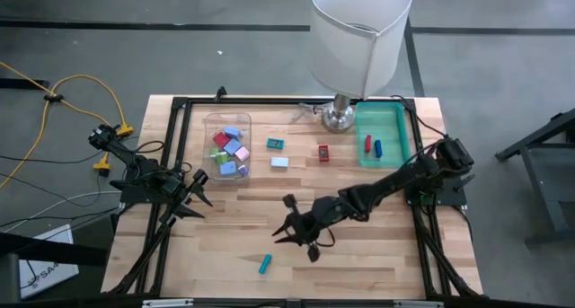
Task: Pick & Place Office items
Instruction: Put the bottom light blue mini digital clock into the light blue bin
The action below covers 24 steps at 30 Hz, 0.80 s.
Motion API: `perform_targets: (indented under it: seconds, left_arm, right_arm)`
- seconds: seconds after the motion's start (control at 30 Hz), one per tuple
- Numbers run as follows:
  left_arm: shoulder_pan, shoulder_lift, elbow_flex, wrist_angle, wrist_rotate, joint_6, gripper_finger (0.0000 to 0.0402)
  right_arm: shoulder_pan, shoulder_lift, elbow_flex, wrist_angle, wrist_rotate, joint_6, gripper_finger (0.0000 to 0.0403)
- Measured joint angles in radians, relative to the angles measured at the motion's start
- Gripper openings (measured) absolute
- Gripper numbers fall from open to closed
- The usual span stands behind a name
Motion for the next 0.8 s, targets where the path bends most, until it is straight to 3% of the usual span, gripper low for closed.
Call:
perform_targets:
  seconds: [0.23,0.43,0.6,0.8]
  left_arm:
    - [0.000,0.000,0.000,0.000,0.000,0.000,0.0173]
    - [0.000,0.000,0.000,0.002,0.000,0.000,0.0173]
    - [0.000,0.000,0.000,0.005,0.000,0.000,0.0173]
    - [0.000,0.000,0.000,0.007,0.000,0.000,0.0173]
  right_arm:
    - [0.023,0.120,0.119,0.016,-0.086,-0.024,0.0068]
    - [0.014,0.270,0.226,0.009,-0.293,-0.046,0.0068]
    - [-0.020,0.324,0.232,-0.009,-0.428,-0.144,0.0068]
    - [-0.053,0.324,0.233,-0.098,-0.416,-0.271,0.0068]
